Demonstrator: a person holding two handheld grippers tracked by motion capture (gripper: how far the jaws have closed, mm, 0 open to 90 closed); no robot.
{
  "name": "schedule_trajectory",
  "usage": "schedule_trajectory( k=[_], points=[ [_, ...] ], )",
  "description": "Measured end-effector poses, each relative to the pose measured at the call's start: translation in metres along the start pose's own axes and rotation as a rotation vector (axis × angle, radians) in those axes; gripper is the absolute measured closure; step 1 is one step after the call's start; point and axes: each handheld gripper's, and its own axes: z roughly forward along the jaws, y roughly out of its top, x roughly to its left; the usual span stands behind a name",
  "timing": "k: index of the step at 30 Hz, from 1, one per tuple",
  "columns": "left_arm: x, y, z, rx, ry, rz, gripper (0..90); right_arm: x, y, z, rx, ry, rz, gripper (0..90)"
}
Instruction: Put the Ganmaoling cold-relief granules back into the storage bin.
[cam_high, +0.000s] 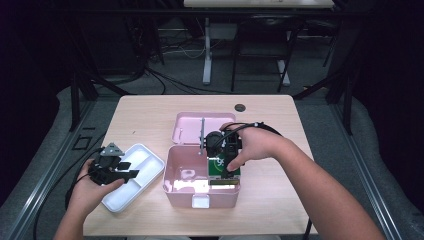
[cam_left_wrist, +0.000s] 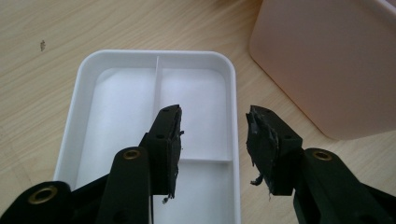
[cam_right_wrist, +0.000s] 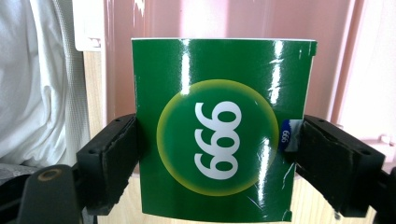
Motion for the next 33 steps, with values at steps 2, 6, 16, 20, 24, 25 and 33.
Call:
schedule_trajectory(
  k=[2, 6, 16, 20, 24, 25, 33],
  points=[
    [0.000, 0.000, 0.000, -0.001, 0.000, 0.001, 54.7, 0.000, 0.001, 0.003, 0.003, -0.002, -0.001, 16.0],
    [0.000, 0.000, 0.000, -0.001, 0.001, 0.000, 54.7, -0.001, 0.002, 0.008, -0.005, 0.007, 0.006, 16.0],
    [-0.001, 0.000, 0.002, 0.003, 0.000, -0.002, 54.7, -0.005, -0.003, 0.029, -0.003, 0.024, 0.024, 15.9],
    [-0.001, 0.000, 0.002, 0.007, -0.003, 0.000, 54.7, -0.006, -0.004, 0.034, -0.001, 0.015, 0.025, 15.9],
    [-0.001, 0.000, 0.003, 0.006, -0.003, 0.000, 54.7, -0.006, -0.003, 0.039, 0.008, 0.007, 0.019, 15.7],
    [-0.001, 0.000, 0.003, 0.005, -0.001, 0.001, 54.6, -0.006, -0.003, 0.040, 0.007, 0.002, 0.022, 15.7],
    [-0.001, 0.000, 0.003, 0.005, -0.003, -0.002, 54.7, -0.006, -0.002, 0.051, 0.010, 0.010, 0.025, 15.7]
  ],
)
